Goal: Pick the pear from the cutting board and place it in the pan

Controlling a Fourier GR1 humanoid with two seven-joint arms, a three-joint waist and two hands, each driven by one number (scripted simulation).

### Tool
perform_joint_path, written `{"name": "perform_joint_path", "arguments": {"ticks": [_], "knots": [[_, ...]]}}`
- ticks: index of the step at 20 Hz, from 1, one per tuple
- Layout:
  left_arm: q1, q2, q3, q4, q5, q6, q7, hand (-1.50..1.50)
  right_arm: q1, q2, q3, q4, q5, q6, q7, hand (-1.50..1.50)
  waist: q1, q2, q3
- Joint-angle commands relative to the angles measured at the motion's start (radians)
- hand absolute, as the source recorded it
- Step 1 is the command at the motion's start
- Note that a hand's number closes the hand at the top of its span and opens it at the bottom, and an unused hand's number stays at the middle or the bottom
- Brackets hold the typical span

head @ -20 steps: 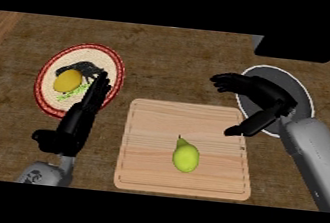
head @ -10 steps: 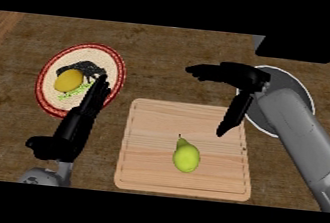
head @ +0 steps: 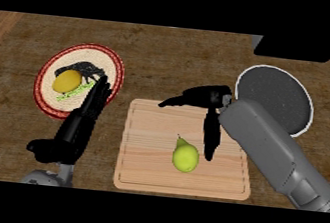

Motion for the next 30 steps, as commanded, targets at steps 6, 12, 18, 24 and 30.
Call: {"name": "perform_joint_path", "arguments": {"ticks": [6, 12, 18, 24, 30], "knots": [[0.057, 0.001, 0.043, 0.018, 0.014, -0.045, -0.038, 0.00, 0.073, 0.049, 0.085, -0.001, 0.225, 0.001, -0.050, -1.50, -0.014, -0.003, 0.000], [0.026, -0.023, 0.035, -0.051, -0.041, -0.027, 0.039, 0.00, 0.082, 0.082, -0.008, 0.005, 0.295, 0.064, -0.025, -1.50, -0.015, -0.004, 0.000], [-0.019, -0.030, 0.093, 0.045, -0.023, -0.080, -0.009, 0.00, 0.069, 0.123, -0.056, 0.123, 0.395, 0.022, -0.108, -1.50, -0.013, -0.001, 0.000], [0.035, -0.029, 0.102, -0.017, -0.025, -0.103, 0.003, 0.00, 0.129, 0.195, -0.126, 0.074, 0.425, 0.018, -0.036, -1.50, -0.017, -0.003, 0.000], [0.031, -0.073, 0.075, 0.011, -0.077, -0.060, -0.007, 0.00, 0.221, 0.210, -0.060, 0.094, 0.518, -0.027, -0.056, -1.50, -0.021, -0.004, 0.000]]}}
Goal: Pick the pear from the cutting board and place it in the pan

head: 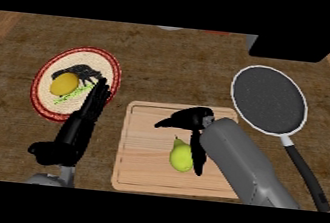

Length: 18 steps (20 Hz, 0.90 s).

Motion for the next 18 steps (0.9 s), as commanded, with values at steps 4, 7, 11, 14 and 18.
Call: {"name": "perform_joint_path", "arguments": {"ticks": [4, 7, 11, 14, 18], "knots": [[-0.008, -0.014, 0.002, 0.037, -0.011, -0.013, -0.036, 0.00, 0.044, 0.044, 0.097, 0.087, 0.096, -0.001, -0.086, 1.50, 0.009, 0.020, 0.004], [0.006, -0.002, 0.009, 0.003, -0.009, -0.014, -0.005, 0.00, 0.036, 0.034, 0.134, 0.083, 0.145, -0.053, -0.161, 1.50, 0.015, 0.021, 0.005], [-0.009, -0.009, 0.010, -0.022, -0.015, -0.003, 0.032, 0.00, 0.017, 0.024, 0.130, 0.096, 0.181, -0.074, -0.206, 1.50, 0.013, 0.020, 0.004], [-0.037, -0.034, 0.007, 0.048, -0.024, -0.002, -0.012, 0.00, 0.057, 0.061, 0.142, 0.079, 0.177, -0.143, -0.168, 1.50, 0.012, 0.021, 0.004], [-0.012, 0.033, 0.064, -0.033, 0.043, -0.077, 0.011, 0.00, 0.000, 0.061, 0.069, 0.139, 0.223, -0.249, -0.227, 1.50, 0.017, 0.020, 0.004]]}}
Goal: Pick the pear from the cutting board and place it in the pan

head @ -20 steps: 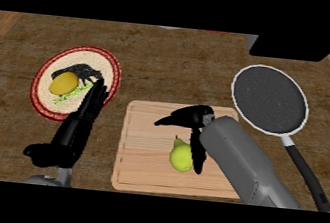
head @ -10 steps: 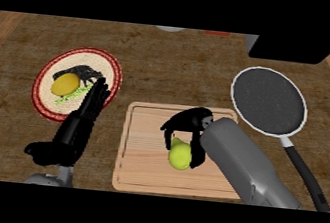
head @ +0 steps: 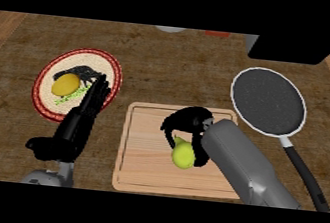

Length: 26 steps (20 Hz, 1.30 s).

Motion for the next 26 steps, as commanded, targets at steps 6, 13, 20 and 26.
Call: {"name": "perform_joint_path", "arguments": {"ticks": [6, 13, 20, 26], "knots": [[0.034, -0.024, -0.004, 0.018, -0.016, 0.016, -0.014, 0.00, 0.060, 0.073, -0.155, -0.030, 0.026, -0.294, 0.246, 1.50, -0.021, 0.024, 0.007], [0.045, 0.006, 0.036, 0.008, 0.001, 0.015, 0.003, 0.00, 0.023, 0.075, -0.284, -0.207, 0.150, -0.709, 0.682, 1.50, -0.072, -0.002, 0.005], [0.056, 0.005, 0.032, 0.027, -0.002, 0.000, -0.032, 0.00, 0.112, 0.076, -0.154, -0.550, 0.247, -0.904, 1.038, 1.50, -0.043, 0.010, 0.005], [0.068, -0.027, -0.004, -0.025, -0.025, 0.022, -0.011, 0.00, 0.208, 0.076, -0.202, -0.752, 0.336, -0.919, 1.211, 1.50, -0.018, 0.025, 0.007]]}}
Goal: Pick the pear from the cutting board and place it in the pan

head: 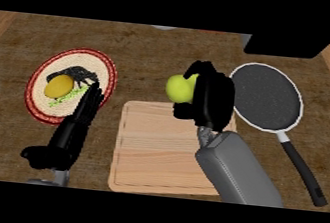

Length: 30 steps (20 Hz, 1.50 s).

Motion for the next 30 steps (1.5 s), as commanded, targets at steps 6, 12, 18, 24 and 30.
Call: {"name": "perform_joint_path", "arguments": {"ticks": [6, 12, 18, 24, 30], "knots": [[-0.056, -0.019, -0.003, -0.015, -0.009, 0.001, 0.050, 0.00, 0.179, -0.085, -0.164, -0.075, -0.039, -0.214, -0.082, 1.50, 0.023, 0.014, 0.001], [-0.011, 0.004, 0.006, -0.035, -0.009, -0.030, 0.021, 0.00, 0.177, -0.188, -0.262, 0.065, 0.002, -0.313, -0.202, 1.50, 0.029, 0.015, 0.001], [0.004, -0.043, -0.050, -0.042, -0.043, -0.006, 0.039, 0.00, 0.057, -0.244, -0.426, 0.316, -0.085, -0.531, -0.348, 1.50, 0.043, 0.019, 0.002], [-0.044, -0.008, 0.010, -0.076, -0.009, -0.033, 0.081, 0.00, -0.051, -0.316, -0.539, 0.578, -0.320, -0.611, -0.659, 1.50, 0.046, 0.019, 0.002], [-0.033, -0.016, -0.003, -0.027, -0.013, -0.053, 0.027, 0.00, -0.126, -0.376, -0.625, 0.810, -0.456, -0.426, -0.752, 1.50, 0.067, 0.027, 0.004]]}}
